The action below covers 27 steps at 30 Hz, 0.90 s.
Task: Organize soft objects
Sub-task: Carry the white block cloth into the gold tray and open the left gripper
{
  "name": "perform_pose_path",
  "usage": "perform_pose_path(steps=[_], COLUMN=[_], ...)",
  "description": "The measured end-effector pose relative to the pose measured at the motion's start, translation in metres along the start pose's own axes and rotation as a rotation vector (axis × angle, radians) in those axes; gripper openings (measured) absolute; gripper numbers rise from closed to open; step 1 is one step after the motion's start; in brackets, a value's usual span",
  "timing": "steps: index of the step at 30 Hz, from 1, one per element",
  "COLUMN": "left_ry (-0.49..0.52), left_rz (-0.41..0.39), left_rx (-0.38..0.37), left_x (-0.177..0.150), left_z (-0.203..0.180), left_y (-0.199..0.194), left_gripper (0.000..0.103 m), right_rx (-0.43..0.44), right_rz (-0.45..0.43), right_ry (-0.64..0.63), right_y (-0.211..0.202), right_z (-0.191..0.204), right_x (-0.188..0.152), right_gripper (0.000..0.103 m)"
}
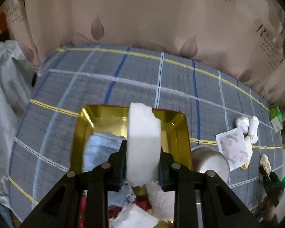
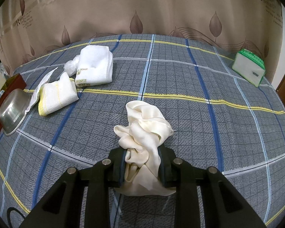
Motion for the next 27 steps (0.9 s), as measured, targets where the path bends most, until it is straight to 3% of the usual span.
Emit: perform_pose_path(steps=[7,10,17,18,20,21,27], left_ry=[-0.011,-0.037,0.024,0.018,0.012,0.008,0.026], left_rz=[0.076,0.094,0.076,0.075,0.072,0.067,0.012], left_rx=[0.058,0.035,0.047,0.047,0.054,0.067,0.093], left_x=[-0.005,-0.010,-0.020,-0.022,-0.025,-0.027,-0.042], left_z=[0.009,0.017,0.017,0.018,0.022,0.024,0.029], left_y=[0.027,0.029,0.014,0.012,0.006,0.002,-0.027], left_gripper=[0.030,0.036,0.059,0.059,0.059,0.059,0.059], right_rx=[0.000,0.000,-0.002,-0.001,0.008,0.011,0.008], right_rz=[0.000,0.000,0.001,0.001,0.000,0.003,0.011], right_ry=[0.000,-0.001,-0.003,-0.003,-0.007,-0.012,-0.026], right_y=[0.000,0.000,0.000,0.000,-0.001,0.000,0.000], right_z=[0.000,0.000,0.001,0.001,0.002,0.002,0.004], right_x=[0.000,0.000,0.000,0.000,0.000,0.000,0.000], right_gripper=[0.026,0.026,0.026,0.029,0.048,0.065,0.065])
Point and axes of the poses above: each gripper's, at about its wrist camera, not at the fingertips, and y roughly the way its jaws point, z to its left, x to its top, the point moved 2 cm from there along y, roughly the way its jaws point, and after that the axes turned 2 degrees about -y, right-handed, at the moved point
